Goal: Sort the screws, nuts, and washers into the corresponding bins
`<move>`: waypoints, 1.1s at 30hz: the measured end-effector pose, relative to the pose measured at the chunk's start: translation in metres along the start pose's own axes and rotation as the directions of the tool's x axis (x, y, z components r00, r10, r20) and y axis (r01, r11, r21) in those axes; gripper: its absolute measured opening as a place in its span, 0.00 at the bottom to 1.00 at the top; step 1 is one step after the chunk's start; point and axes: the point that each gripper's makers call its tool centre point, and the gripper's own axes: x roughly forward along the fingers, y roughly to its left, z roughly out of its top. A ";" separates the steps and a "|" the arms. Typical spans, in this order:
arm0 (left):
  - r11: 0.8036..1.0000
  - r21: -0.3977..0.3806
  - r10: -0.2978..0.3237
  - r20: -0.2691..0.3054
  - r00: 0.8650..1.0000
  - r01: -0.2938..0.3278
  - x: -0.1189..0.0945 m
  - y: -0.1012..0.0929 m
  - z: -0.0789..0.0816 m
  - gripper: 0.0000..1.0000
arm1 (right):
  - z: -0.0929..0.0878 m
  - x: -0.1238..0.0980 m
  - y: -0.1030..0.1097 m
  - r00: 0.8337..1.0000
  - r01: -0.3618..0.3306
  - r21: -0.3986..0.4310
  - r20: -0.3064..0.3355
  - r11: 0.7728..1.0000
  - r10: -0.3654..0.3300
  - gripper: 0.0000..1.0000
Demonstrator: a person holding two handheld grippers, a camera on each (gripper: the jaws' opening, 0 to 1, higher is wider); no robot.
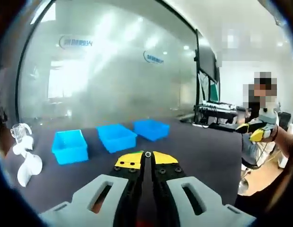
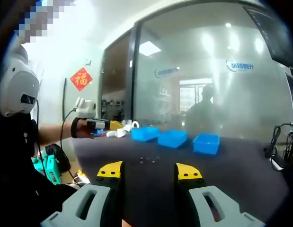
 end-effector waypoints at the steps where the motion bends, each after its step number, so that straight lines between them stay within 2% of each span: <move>1: 1.000 -0.002 0.007 0.008 1.000 -0.007 -0.001 0.003 0.003 0.05 | 0.000 0.000 0.000 1.000 0.000 -0.001 0.001 1.000 0.000 0.37; 4: 1.000 0.004 0.026 0.019 0.999 -0.026 -0.002 0.012 0.009 0.05 | 0.002 0.000 0.000 1.000 0.002 0.000 0.007 1.000 -0.002 0.37; 8: 0.998 -0.003 0.070 0.032 0.997 -0.070 -0.001 0.034 0.015 0.05 | 0.004 0.001 0.000 1.000 0.004 0.001 0.014 1.000 -0.004 0.37; 14: 0.986 -0.011 0.167 0.028 0.986 -0.167 0.008 0.082 0.016 0.05 | 0.006 -0.001 -0.002 1.000 0.010 0.002 0.020 1.000 -0.010 0.37; 18: 0.974 -0.060 0.219 0.031 0.975 -0.217 0.015 0.114 0.020 0.05 | 0.006 -0.004 -0.005 0.999 0.022 0.007 0.024 1.000 -0.023 0.37; 21: 0.967 -0.029 0.255 0.020 0.967 -0.255 0.024 0.133 0.022 0.05 | 0.005 -0.006 -0.007 0.999 0.031 0.013 0.026 0.999 -0.032 0.37; 25: 0.961 -0.040 0.275 0.023 0.961 -0.274 0.038 0.154 0.028 0.05 | 0.004 -0.009 -0.009 0.999 0.043 0.021 0.027 0.999 -0.044 0.37; 33: 0.951 -0.052 0.303 -0.021 0.953 -0.303 0.076 0.187 0.029 0.05 | 0.000 -0.013 -0.012 0.998 0.055 0.033 0.021 0.998 -0.056 0.37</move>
